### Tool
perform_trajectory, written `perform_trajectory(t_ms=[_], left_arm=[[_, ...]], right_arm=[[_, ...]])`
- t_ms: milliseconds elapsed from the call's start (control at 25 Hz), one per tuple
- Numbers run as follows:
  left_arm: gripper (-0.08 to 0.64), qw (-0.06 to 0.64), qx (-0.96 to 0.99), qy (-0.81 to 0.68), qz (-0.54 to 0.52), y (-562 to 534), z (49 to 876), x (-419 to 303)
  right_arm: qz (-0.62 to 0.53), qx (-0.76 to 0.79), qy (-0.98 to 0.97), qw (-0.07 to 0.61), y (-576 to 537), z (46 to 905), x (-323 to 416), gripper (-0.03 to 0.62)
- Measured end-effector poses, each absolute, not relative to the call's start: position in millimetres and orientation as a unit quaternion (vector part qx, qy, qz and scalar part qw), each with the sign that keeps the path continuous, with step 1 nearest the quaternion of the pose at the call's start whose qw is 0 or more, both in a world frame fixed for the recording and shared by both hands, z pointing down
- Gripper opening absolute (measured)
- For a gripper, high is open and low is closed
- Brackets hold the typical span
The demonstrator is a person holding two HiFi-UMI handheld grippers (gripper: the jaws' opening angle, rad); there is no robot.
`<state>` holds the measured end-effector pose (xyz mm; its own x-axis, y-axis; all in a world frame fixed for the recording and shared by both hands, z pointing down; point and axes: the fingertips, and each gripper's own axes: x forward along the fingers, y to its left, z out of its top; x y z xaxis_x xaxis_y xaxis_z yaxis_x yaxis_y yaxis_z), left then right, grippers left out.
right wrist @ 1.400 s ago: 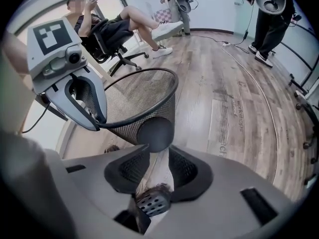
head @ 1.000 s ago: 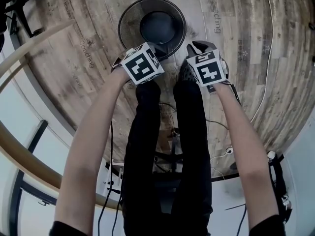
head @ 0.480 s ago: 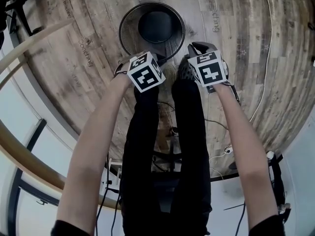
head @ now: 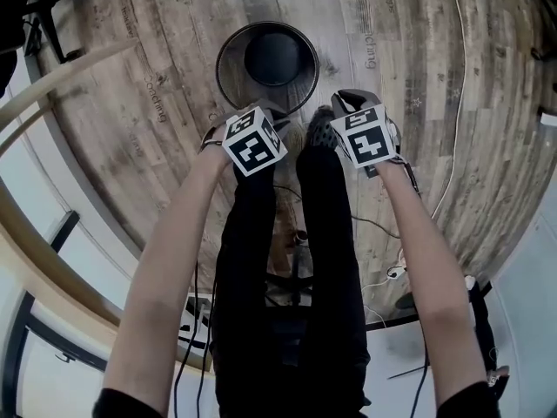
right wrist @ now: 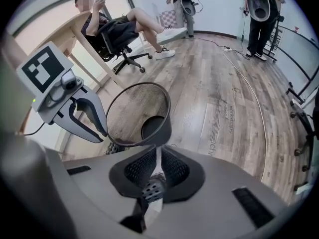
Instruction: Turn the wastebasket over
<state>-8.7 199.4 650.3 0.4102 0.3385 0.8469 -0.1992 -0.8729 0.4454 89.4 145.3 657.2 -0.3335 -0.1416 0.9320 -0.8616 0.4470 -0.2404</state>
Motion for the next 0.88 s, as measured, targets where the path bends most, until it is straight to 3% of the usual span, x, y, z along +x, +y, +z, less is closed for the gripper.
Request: perform_trajectory(t_ms=[320,880], left_arm=[[0.032,0.245,0.824,-0.018,0.51,164.0,545.3,2.0],[0.017,0.228,0.868,-0.145,0.416,107.9,315.4,12.3]], right_arm=[[0.343,0.349,-0.746,0.453,108.7,544.9,97.9,0.044],[0.299,0.351,-0.805,0.372,73.0,332.2,110.0,0.032]])
